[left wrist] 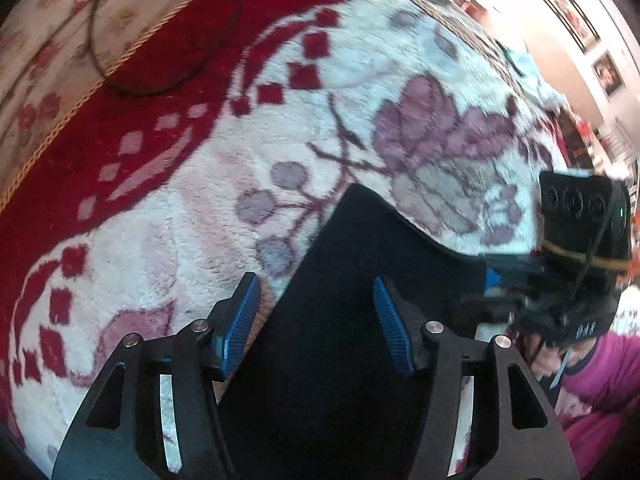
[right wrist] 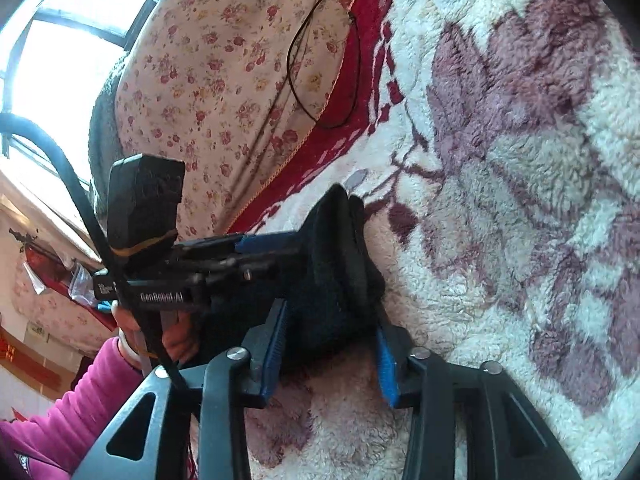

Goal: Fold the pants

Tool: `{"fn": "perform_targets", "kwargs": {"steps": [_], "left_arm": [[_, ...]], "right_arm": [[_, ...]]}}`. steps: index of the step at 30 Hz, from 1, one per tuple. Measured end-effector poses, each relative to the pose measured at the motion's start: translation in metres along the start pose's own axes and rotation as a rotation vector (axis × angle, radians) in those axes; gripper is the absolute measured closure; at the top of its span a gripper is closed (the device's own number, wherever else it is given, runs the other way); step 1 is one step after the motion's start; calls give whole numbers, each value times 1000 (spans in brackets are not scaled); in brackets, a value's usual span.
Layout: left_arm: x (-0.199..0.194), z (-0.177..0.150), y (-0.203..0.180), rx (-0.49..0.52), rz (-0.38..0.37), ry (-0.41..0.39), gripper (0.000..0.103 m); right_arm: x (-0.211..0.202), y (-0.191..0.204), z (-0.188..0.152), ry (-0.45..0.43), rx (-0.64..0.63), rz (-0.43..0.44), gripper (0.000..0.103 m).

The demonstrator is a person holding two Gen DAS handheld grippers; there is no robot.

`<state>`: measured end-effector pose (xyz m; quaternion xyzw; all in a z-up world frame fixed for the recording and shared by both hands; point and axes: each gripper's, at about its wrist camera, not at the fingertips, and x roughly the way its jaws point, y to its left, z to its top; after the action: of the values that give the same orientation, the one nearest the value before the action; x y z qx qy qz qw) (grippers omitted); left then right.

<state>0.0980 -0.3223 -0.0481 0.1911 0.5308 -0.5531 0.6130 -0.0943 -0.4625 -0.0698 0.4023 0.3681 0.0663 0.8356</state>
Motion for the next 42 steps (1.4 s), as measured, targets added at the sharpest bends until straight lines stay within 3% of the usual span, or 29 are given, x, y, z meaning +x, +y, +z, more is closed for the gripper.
{"fn": "perform_targets", "kwargs": {"steps": [1,6,8,18,25,29,32,34,35,37,39,42], "left_arm": [[1,0,-2,16,3,2,50],[0,-2,-12,48,0,-27,85],[-1,-2,-12,29,-1,-41,89],[-63,-11,-24,-13,28,-193,91],[-143,-51,-11,-93,80,-328,95],[-161,-80,-9,-122,94,-355,95],[-173,-100,-6,-131,47,-384,95],[-181,-111,-3,-124,-33,-392,95],[-185,-113,-3,-113,-29,-403,95],[-186,-113,-5,-80,13,-409,84],[-179,-109,0,-81,-20,-387,44],[-163,-96,6,-90,-52,-381,39]], "right_arm": [[-1,0,0,-13,3,1,87],[1,-1,2,-23,11,19,92],[0,-1,2,-28,14,27,93],[-24,48,4,-105,-93,64,94],[-31,124,-4,-96,-245,141,94],[-19,167,-19,-56,-342,164,94],[-11,189,-25,-40,-371,174,94],[-11,194,-28,-39,-373,182,94],[-12,196,-28,-40,-376,181,94],[-16,196,-28,-45,-382,175,94],[-20,191,-26,-50,-372,164,94],[-29,170,-20,-59,-321,147,94]]}}
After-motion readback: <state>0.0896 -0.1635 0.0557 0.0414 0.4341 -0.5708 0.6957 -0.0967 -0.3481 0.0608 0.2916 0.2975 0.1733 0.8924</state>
